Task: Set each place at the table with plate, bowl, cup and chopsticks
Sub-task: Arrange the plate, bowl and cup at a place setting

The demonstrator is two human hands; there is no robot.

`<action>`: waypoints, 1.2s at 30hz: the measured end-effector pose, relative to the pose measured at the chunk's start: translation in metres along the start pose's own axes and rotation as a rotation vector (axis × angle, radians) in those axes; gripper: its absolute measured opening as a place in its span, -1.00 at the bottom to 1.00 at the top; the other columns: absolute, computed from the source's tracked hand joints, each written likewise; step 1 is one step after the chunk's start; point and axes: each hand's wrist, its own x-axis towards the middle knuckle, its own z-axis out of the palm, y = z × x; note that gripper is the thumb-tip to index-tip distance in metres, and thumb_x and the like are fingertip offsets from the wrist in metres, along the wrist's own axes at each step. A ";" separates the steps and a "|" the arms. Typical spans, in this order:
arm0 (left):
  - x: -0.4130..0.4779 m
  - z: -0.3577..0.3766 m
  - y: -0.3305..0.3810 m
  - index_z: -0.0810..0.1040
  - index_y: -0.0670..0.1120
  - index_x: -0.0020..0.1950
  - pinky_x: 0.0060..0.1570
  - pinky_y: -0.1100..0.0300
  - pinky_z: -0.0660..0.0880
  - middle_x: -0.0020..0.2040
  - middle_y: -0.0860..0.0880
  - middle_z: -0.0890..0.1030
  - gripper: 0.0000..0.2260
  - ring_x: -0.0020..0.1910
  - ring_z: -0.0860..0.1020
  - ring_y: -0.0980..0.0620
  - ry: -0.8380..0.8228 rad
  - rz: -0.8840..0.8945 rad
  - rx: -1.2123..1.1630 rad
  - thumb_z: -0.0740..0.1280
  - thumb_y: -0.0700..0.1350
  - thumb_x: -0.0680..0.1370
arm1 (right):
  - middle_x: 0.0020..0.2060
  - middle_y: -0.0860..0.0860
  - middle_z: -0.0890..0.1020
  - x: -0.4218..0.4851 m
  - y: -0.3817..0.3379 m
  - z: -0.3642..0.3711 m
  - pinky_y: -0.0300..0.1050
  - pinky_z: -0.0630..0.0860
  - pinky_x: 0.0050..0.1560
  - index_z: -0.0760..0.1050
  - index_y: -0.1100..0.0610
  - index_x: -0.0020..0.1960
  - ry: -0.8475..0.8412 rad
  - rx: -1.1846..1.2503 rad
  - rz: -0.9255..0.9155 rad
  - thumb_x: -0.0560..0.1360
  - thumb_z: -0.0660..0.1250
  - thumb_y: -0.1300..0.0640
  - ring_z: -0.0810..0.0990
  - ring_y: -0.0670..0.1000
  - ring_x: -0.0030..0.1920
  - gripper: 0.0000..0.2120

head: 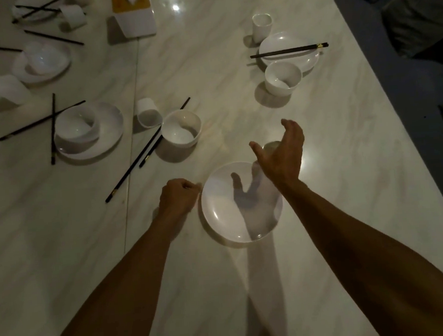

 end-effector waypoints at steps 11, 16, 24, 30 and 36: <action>0.097 -0.030 0.060 -0.06 0.00 0.57 0.43 -0.15 0.19 0.56 -0.12 0.08 0.12 0.51 0.14 -0.17 0.140 0.270 0.352 0.55 0.27 0.23 | 0.31 0.20 0.44 0.031 -0.033 0.046 0.10 0.40 0.27 0.34 0.18 0.39 -0.517 -0.340 -0.249 0.44 0.43 -0.14 0.32 0.19 0.37 -0.34; 0.116 -0.024 0.074 -0.07 -0.04 0.58 0.42 -0.16 0.19 0.56 -0.14 0.08 0.10 0.51 0.13 -0.20 0.138 0.297 0.399 0.54 0.24 0.28 | 0.17 0.16 0.56 0.026 -0.025 0.050 0.05 0.47 0.19 0.51 0.14 0.27 -0.676 -0.427 -0.330 0.47 0.39 -0.12 0.46 0.16 0.26 -0.53; 0.099 -0.027 0.053 0.04 -0.04 0.55 0.36 -0.16 0.31 0.52 -0.14 0.17 0.06 0.46 0.21 -0.20 0.137 0.337 0.357 0.60 0.14 0.24 | 0.14 0.10 0.57 0.034 -0.016 0.036 0.12 0.45 0.20 0.58 0.09 0.20 -0.607 -0.549 -0.477 0.46 0.38 -0.12 0.38 0.14 0.30 -0.60; 0.074 -0.026 0.045 -0.03 -0.07 0.57 0.37 -0.07 0.28 0.50 -0.17 0.14 0.15 0.48 0.17 -0.19 0.140 0.281 0.319 0.63 0.08 0.20 | 0.30 0.15 0.37 0.027 0.003 0.013 0.32 0.40 0.19 0.35 0.12 0.33 -0.531 -0.651 -0.087 0.47 0.26 -0.15 0.28 0.24 0.37 -0.47; 0.049 -0.018 0.029 0.04 -0.10 0.52 0.27 -0.02 0.36 0.45 -0.15 0.17 0.10 0.43 0.20 -0.16 0.127 0.229 0.336 0.63 0.09 0.17 | 0.08 0.16 0.44 0.020 0.019 0.010 -0.06 0.36 -0.19 0.42 0.23 0.12 -0.490 -0.482 0.013 0.46 0.31 0.01 0.49 0.27 0.09 -0.65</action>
